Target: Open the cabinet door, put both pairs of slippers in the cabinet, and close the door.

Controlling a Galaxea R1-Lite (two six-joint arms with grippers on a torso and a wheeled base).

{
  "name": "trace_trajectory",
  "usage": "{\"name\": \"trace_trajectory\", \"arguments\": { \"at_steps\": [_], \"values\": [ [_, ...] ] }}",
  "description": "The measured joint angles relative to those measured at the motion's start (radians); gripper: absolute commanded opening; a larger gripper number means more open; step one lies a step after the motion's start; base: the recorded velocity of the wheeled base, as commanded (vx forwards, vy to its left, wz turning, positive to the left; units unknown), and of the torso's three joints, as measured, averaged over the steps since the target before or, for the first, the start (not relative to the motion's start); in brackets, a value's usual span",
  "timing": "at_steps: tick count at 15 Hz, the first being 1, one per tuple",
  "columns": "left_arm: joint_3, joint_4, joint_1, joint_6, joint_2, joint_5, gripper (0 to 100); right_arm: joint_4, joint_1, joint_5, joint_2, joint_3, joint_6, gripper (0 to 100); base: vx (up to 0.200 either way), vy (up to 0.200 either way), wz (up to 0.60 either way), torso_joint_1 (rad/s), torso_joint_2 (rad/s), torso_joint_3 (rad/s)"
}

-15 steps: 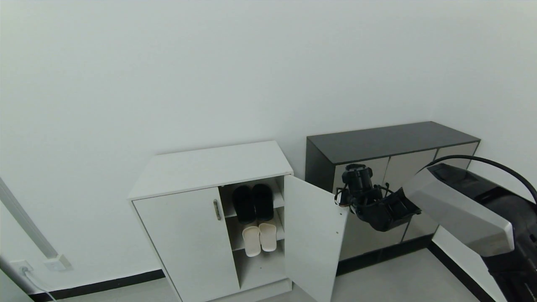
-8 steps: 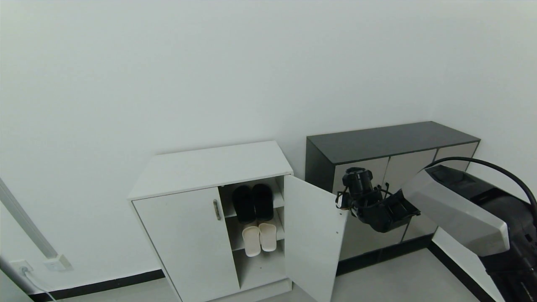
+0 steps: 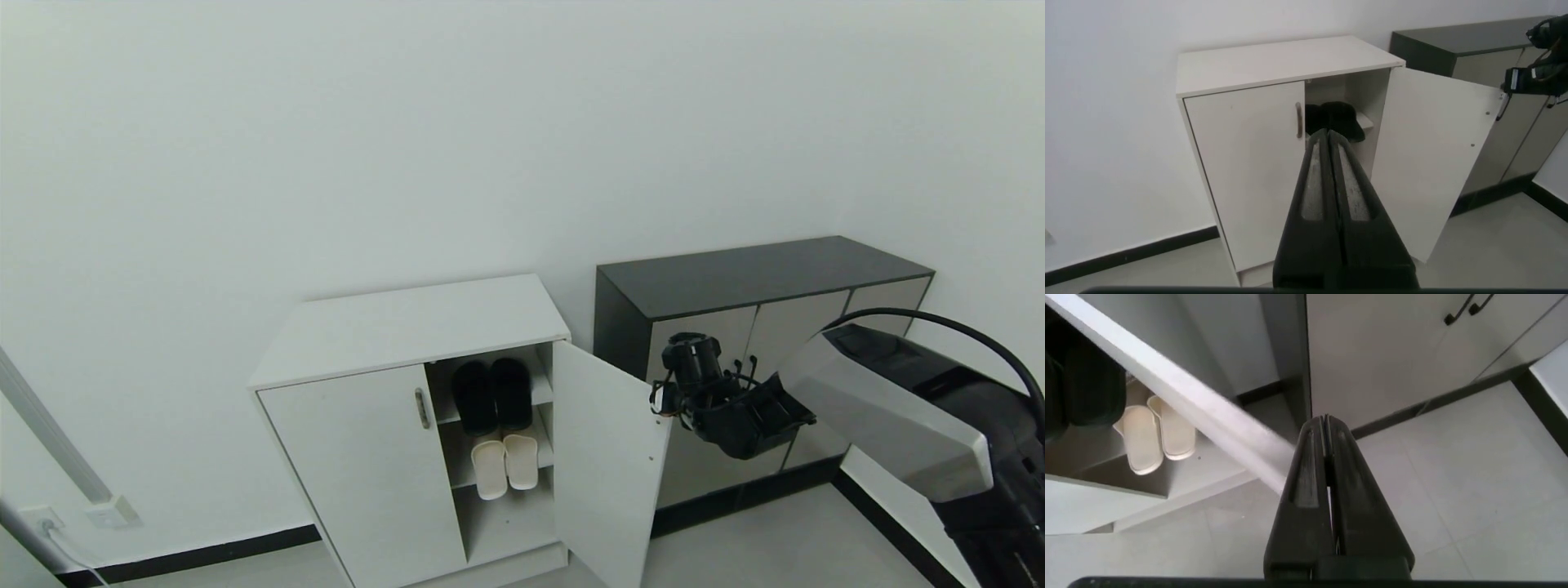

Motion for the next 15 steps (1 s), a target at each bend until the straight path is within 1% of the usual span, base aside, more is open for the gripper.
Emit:
{"name": "trace_trajectory", "arguments": {
  "at_steps": [4,6,7,10,12,15],
  "values": [
    [0.0,0.0,0.0,0.0,0.0,0.0,0,-0.007,0.079,0.003,-0.05,0.07,0.014,0,0.0,0.0,0.0,0.0,0.0,0.0],
    [0.0,0.0,0.0,0.0,0.0,0.0,0,-0.009,0.143,0.007,-0.086,0.111,0.038,0,0.0,0.0,0.0,0.0,0.0,0.0],
    [0.0,0.0,0.0,0.0,0.0,0.0,0,-0.009,0.172,0.021,-0.105,0.132,0.049,0,0.0,0.0,0.0,0.0,0.0,0.0],
    [0.0,0.0,0.0,0.0,0.0,0.0,0,-0.013,0.235,0.122,-0.184,0.231,0.057,0,0.0,0.0,0.0,0.0,0.0,0.0],
    [0.0,0.0,0.0,0.0,0.0,0.0,0,-0.022,0.254,0.149,-0.227,0.279,0.044,0,0.0,0.0,0.0,0.0,0.0,0.0],
    [0.0,0.0,0.0,0.0,0.0,0.0,0,-0.023,0.256,0.148,-0.258,0.301,0.028,0,0.0,0.0,0.0,0.0,0.0,0.0]
  ]
}}
